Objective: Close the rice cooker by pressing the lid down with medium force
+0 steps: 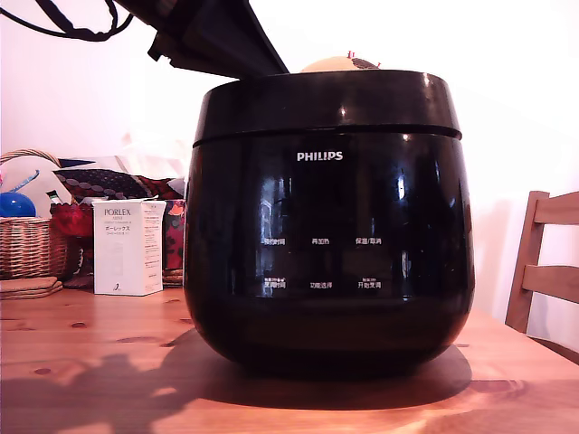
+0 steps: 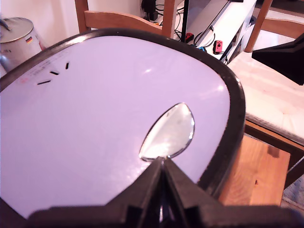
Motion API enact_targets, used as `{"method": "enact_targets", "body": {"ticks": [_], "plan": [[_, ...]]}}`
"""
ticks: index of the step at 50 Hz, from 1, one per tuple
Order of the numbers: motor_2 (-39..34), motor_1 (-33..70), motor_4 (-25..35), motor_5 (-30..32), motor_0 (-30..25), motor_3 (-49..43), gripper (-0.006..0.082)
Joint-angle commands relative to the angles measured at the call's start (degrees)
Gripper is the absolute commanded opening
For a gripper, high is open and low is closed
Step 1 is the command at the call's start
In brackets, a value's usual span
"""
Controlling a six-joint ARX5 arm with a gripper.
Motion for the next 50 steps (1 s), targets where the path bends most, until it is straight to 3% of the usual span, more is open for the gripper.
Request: {"method": "enact_targets", "body": {"ticks": [1, 26, 40, 50], "plan": [[-9.9, 6.5, -1.4, 0.2, 0.0, -6.6, -0.0023], [-11.7, 6.2, 1.5, -0.3, 0.0, -0.6, -0.0023], [-9.9, -3.2, 1.9, -0.4, 0.3, 2.1, -0.0023], [-7.7, -10.5, -4.4, -0.8, 2.2, 7.7, -0.0023]]}}
